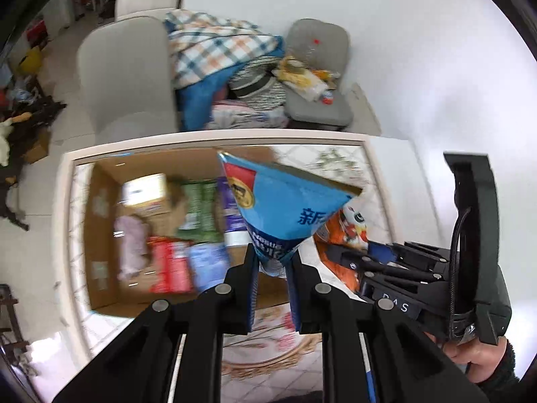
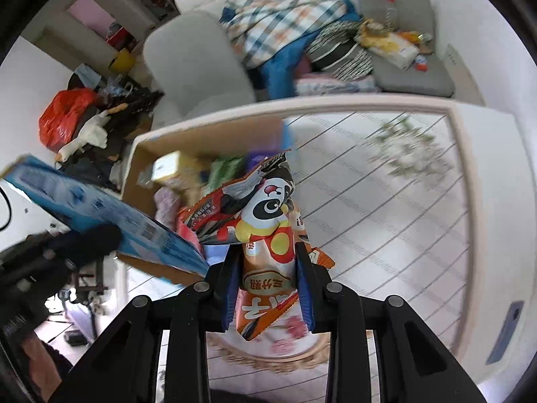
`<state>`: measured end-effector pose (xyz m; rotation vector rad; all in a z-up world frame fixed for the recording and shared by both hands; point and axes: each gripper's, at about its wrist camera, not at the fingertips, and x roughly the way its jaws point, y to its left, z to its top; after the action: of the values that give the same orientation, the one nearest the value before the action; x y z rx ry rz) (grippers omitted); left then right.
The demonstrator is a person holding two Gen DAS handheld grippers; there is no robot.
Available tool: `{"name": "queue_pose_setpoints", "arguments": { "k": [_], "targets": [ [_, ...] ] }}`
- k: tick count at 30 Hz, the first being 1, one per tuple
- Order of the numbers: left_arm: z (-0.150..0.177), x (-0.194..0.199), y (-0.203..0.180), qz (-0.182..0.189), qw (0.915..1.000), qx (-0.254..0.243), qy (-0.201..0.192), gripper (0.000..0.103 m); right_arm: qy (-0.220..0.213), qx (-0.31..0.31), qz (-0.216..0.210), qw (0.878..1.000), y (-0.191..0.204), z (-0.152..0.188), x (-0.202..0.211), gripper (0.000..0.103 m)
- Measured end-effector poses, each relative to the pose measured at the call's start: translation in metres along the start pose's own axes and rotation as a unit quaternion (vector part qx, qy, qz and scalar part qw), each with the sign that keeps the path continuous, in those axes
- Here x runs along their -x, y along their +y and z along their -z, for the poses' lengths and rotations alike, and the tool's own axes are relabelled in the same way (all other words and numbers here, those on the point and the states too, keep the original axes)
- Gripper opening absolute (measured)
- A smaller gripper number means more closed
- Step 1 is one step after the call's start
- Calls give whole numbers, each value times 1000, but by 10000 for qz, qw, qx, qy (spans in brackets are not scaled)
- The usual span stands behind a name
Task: Organize soft objects
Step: 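Carry the pouch and panda bag over the box and open both tools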
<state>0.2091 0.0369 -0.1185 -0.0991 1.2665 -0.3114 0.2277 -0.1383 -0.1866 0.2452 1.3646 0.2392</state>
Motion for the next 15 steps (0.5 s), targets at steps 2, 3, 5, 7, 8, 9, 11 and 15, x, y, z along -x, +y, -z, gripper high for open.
{"name": "queue_pose_setpoints", "arguments": {
  "k": [2,3,5,7,8,9,11,15],
  "targets": [
    [4,2,25,-161,9998,115,17,13,116,82,21,9999,23,7,-16,32],
    [7,3,43,-265,9994,218,62,13,155,118,56,9998,31,10,-22,32],
    [12,0,69,-454,9983,329,147,13,283,171,122,9994,47,14,-41,32],
    [18,-7,90,-641,9966,420,293,13,442,188,206,9986,60,16,-62,32],
    [21,-13,105,-753,9952,466,420,13,530,198,253,9981,64,17,-72,32],
    [24,-19,116,-847,9935,515,553,13,587,203,289,9976,66,16,-79,32],
    [29,-29,136,-948,9907,606,761,13,713,240,404,9963,72,16,-96,32],
    [32,-60,165,-1341,9819,619,1182,13,932,273,629,9933,75,11,-122,32]
  ]
}}
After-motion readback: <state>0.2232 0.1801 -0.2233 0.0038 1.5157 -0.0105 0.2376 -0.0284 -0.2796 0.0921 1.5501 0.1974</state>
